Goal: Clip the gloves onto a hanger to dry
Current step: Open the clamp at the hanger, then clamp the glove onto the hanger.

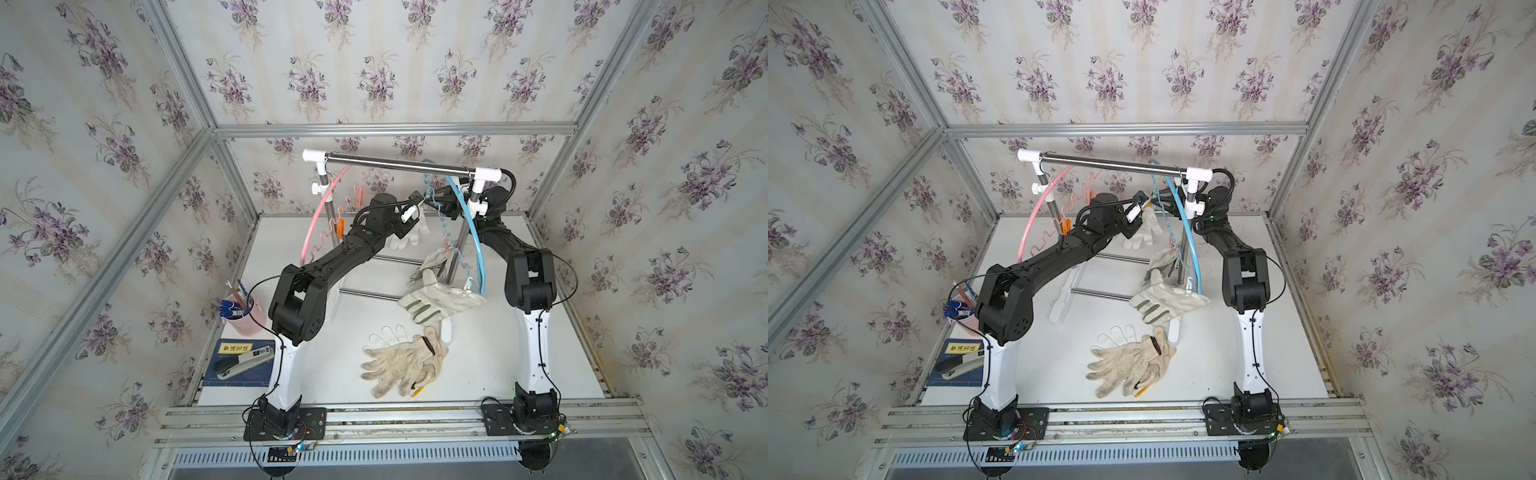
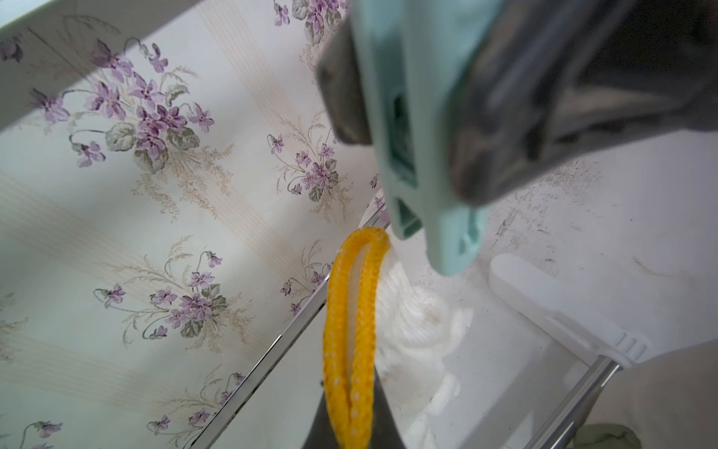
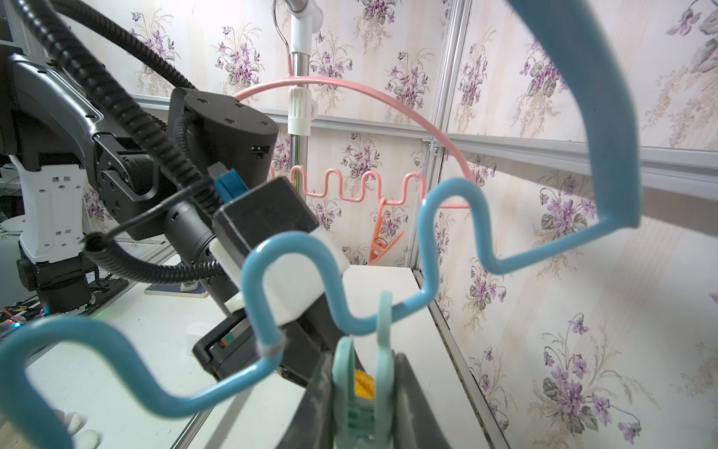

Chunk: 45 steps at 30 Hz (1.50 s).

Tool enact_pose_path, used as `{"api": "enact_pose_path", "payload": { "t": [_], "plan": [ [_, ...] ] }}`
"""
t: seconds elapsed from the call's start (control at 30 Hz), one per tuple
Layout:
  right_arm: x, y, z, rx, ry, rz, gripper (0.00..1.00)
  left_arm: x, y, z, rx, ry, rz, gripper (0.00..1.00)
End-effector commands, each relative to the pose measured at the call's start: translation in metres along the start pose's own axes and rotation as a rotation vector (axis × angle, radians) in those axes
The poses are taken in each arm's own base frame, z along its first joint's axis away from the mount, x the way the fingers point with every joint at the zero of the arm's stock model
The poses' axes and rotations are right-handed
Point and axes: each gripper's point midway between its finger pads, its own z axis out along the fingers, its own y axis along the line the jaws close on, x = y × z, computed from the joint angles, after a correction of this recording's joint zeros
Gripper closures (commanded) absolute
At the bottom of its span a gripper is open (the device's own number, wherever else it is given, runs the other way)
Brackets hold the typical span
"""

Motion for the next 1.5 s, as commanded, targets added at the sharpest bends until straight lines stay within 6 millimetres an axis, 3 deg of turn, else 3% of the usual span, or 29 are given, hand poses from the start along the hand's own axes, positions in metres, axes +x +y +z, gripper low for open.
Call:
{"api": "enact_pose_path", "payload": {
  "t": [0.0,0.17,0.4,0.83,1.47],
  "plan": [
    [-0.020,0.005,0.001,0.000,-0.017,-0.054,0.83,-0.003,-0.010,0.003,0.065,-0.026,0.001,1.00],
    [-0.022,0.005,-0.001,0.003,-0.016,-0.058,0.84,-0.010,-0.022,0.005,0.196,-0.067,0.003,1.00],
    [-0.026,0.004,-0.005,0.010,-0.016,-0.059,0.84,-0.008,-0.021,0.001,0.229,-0.086,0.008,1.00],
    [-0.019,0.005,-0.005,0.010,-0.013,-0.044,0.84,-0.037,-0.025,-0.010,0.291,-0.201,0.031,1.00],
    [-0.013,0.004,-0.005,0.007,-0.009,-0.031,0.84,-0.027,-0.013,0.006,0.248,-0.194,0.033,1.00]
  ]
}}
